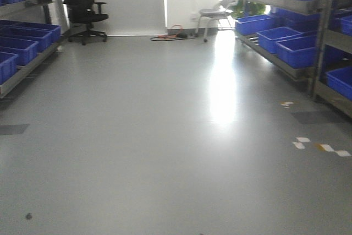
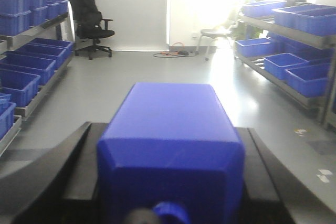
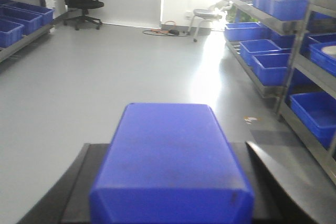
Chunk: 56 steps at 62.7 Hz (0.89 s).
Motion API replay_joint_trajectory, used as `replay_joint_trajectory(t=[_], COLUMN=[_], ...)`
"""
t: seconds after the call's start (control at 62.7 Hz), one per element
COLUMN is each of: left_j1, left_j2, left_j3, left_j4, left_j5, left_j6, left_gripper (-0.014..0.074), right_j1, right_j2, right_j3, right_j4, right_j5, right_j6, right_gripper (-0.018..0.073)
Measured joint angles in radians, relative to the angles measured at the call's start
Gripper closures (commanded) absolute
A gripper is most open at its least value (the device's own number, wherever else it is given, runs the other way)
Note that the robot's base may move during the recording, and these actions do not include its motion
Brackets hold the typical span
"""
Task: Pick and sort blue part to right shelf
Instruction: 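Drive the base up to the shelf rack of blue bins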
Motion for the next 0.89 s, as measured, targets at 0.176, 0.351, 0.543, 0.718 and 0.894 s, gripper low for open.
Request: replay_joint_trajectory(t=[0.176,0.351,0.543,0.718,0.894], left_j1=[0.000,0.000,0.000,0.000,0.000], left_j2=[0.000,0.000,0.000,0.000,0.000], left_j3=[0.000,0.000,0.000,0.000,0.000], left_j4=[0.000,0.000,0.000,0.000,0.000], left_j5=[0.000,0.000,0.000,0.000,0.000], left_j6=[0.000,0.000,0.000,0.000,0.000], left_gripper=[0.0262,0.0262,0.0262,0.0262,0.0262], right_j1=[0.000,0.000,0.000,0.000,0.000], right_j2=[0.000,0.000,0.000,0.000,0.000], right_j3=[0.000,0.000,0.000,0.000,0.000], right_j4=[0.000,0.000,0.000,0.000,0.000], right_j5=[0.000,0.000,0.000,0.000,0.000], right_j6=[0.000,0.000,0.000,0.000,0.000], right_gripper=[0.0104,0.0104,0.0104,0.0104,0.0104])
